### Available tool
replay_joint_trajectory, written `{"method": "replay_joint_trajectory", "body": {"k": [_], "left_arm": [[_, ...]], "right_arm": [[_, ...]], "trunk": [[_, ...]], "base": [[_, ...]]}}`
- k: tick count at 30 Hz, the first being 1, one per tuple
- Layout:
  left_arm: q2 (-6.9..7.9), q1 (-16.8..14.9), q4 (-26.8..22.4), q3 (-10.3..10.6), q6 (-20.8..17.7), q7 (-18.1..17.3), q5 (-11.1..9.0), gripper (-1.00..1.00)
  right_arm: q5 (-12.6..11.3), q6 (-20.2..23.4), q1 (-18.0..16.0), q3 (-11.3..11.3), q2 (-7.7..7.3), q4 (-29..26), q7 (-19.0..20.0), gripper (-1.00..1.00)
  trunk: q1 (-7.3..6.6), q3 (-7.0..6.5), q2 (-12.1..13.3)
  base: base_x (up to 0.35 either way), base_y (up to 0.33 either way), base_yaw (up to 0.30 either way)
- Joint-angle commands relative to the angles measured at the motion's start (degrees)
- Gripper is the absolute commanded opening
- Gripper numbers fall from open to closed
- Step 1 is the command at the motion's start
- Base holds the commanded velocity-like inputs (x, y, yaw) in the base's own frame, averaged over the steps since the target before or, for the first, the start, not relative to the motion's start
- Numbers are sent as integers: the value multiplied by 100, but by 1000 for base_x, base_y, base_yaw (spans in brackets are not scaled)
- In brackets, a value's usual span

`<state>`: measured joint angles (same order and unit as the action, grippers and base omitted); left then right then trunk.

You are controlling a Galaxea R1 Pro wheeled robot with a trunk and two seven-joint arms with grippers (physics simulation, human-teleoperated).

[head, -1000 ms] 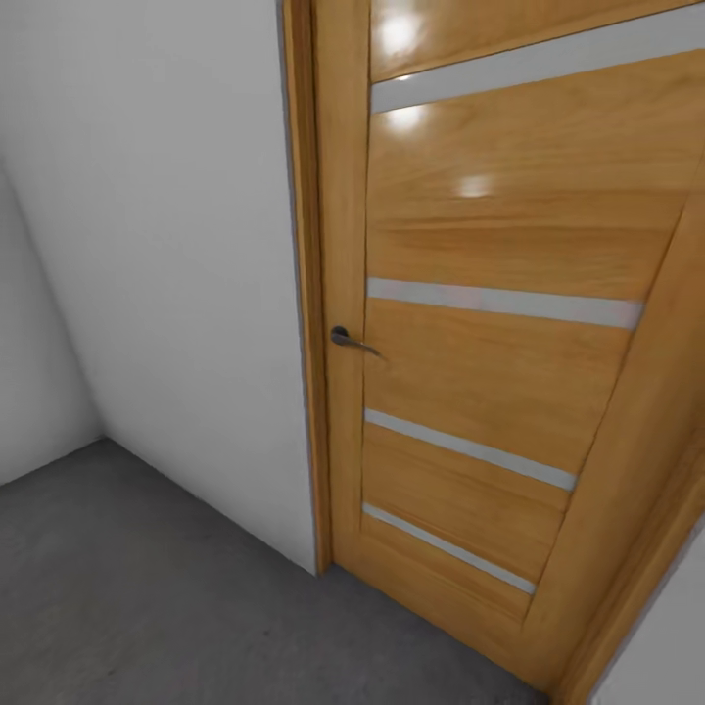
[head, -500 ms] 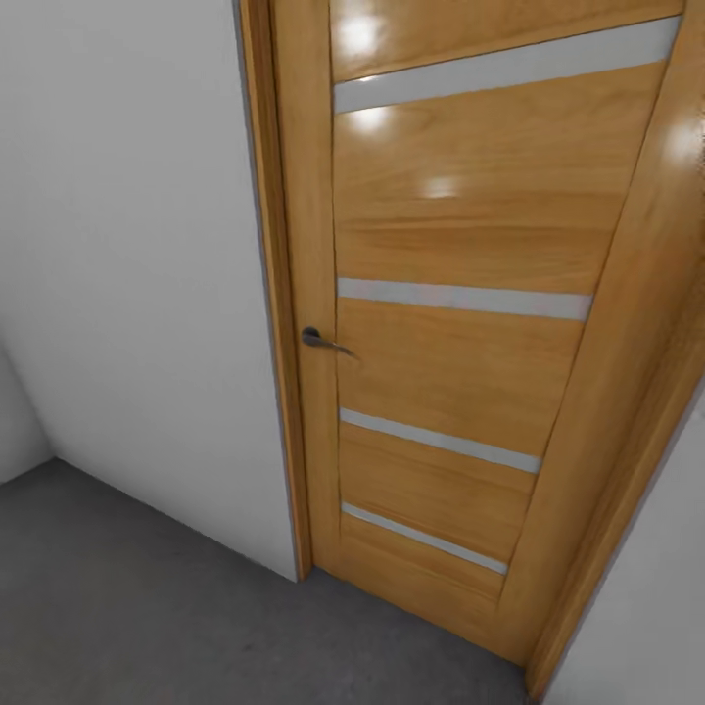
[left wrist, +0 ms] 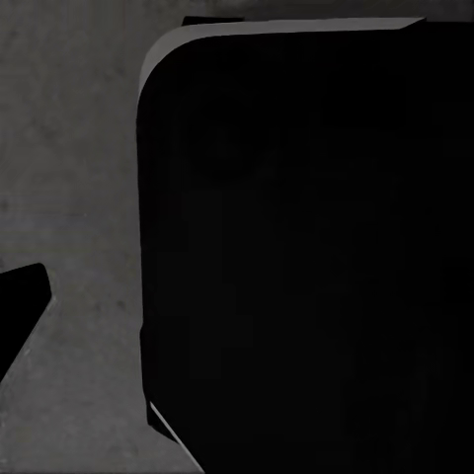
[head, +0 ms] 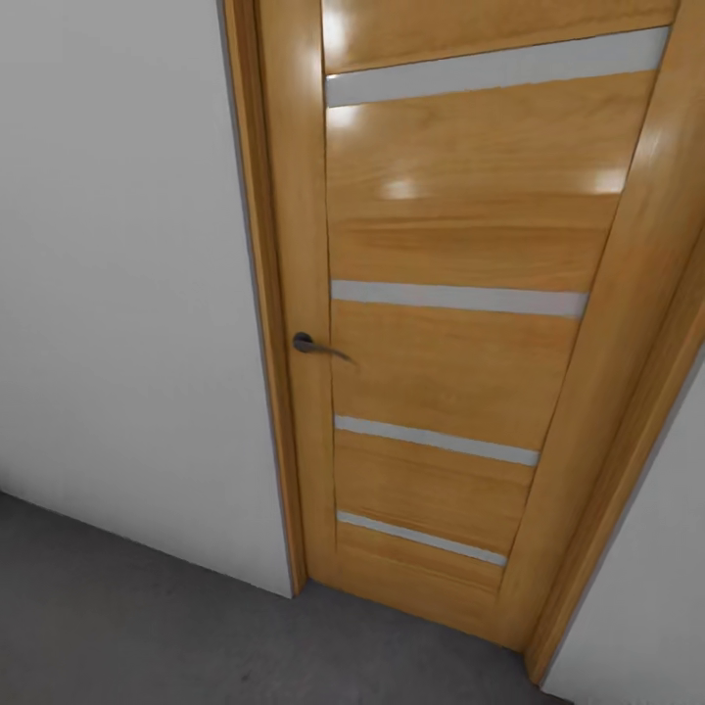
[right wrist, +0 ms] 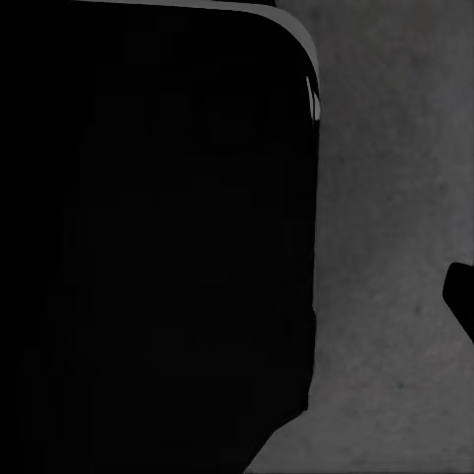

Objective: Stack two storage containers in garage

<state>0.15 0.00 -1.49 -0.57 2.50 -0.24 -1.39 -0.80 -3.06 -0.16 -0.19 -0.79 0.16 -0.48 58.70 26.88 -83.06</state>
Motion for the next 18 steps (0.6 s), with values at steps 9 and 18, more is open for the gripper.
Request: {"method": "replay_joint_trajectory", "body": {"k": [9, 18], "left_arm": [[2, 0, 0, 4, 14, -3, -18, 100], [3, 0, 0, -4, 14, -2, -19, 100]], "right_arm": [[-8, -20, -2, 2, -9, 2, -5, 100], [-8, -20, -2, -2, -3, 2, -5, 100]], "trunk": [[2, 4, -2], [2, 4, -2]], "base": [[280, 204, -244], [158, 79, -244]]}}
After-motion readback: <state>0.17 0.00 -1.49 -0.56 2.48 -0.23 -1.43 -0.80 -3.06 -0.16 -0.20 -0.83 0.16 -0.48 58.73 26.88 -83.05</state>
